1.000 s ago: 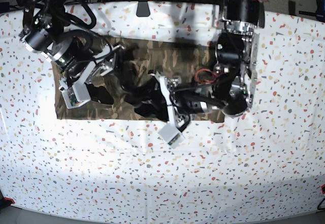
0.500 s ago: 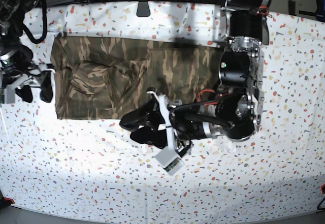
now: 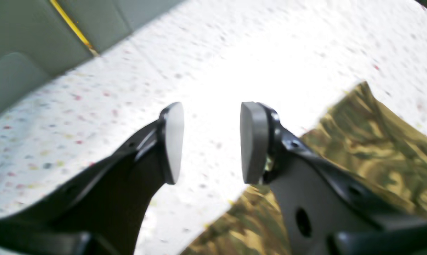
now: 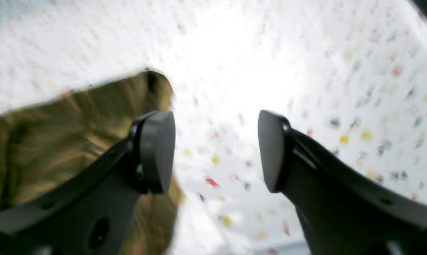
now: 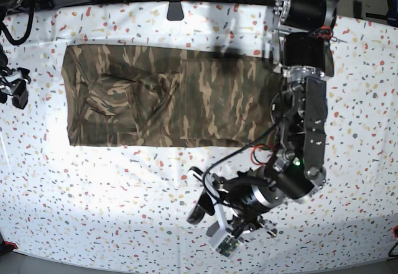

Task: Fold the T-shirt properly
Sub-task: 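Lay the folded end down and open the left gripper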

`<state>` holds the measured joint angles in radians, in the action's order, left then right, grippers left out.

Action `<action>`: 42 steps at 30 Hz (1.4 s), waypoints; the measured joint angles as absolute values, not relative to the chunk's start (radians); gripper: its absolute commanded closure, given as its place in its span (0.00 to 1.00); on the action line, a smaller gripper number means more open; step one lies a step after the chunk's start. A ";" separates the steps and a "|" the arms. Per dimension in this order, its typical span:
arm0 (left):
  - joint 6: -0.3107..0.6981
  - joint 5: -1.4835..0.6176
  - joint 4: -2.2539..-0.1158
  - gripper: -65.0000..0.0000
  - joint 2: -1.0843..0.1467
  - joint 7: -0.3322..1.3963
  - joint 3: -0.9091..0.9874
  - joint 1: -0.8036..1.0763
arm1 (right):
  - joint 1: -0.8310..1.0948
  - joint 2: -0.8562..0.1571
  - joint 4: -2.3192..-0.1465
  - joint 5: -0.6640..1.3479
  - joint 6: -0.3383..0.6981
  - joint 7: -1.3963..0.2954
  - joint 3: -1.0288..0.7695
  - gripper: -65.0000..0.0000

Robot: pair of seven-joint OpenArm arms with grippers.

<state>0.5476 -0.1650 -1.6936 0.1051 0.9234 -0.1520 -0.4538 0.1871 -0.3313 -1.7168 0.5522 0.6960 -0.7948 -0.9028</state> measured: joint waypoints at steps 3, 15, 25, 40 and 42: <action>0.529 -0.155 -1.748 0.62 0.092 0.926 -0.152 -0.494 | 0.152 -0.350 -1.557 0.506 0.693 -0.810 -0.850 0.43; 0.488 -0.186 -1.897 0.62 -0.080 1.071 -0.156 -0.494 | 0.064 -0.393 -1.302 0.669 0.693 -0.925 -0.706 0.43; 0.390 -0.199 -1.898 0.62 -0.308 1.078 -0.156 -0.336 | 0.055 -0.399 -1.237 0.815 0.694 -0.890 -0.547 0.43; 0.355 -0.248 -2.007 0.62 -0.374 1.078 -0.156 -0.211 | 0.049 -0.335 -1.231 0.987 0.696 -1.023 -0.470 0.91; 0.355 -0.248 -2.007 0.62 -0.374 1.095 -0.157 -0.203 | 0.035 -0.334 -1.230 0.981 0.695 -1.033 -0.470 1.00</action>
<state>0.3546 -0.2478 -2.0071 -0.3740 1.0954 -0.1566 -0.2028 0.0353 -0.3340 -1.2301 0.9813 0.6952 -1.0332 -0.4698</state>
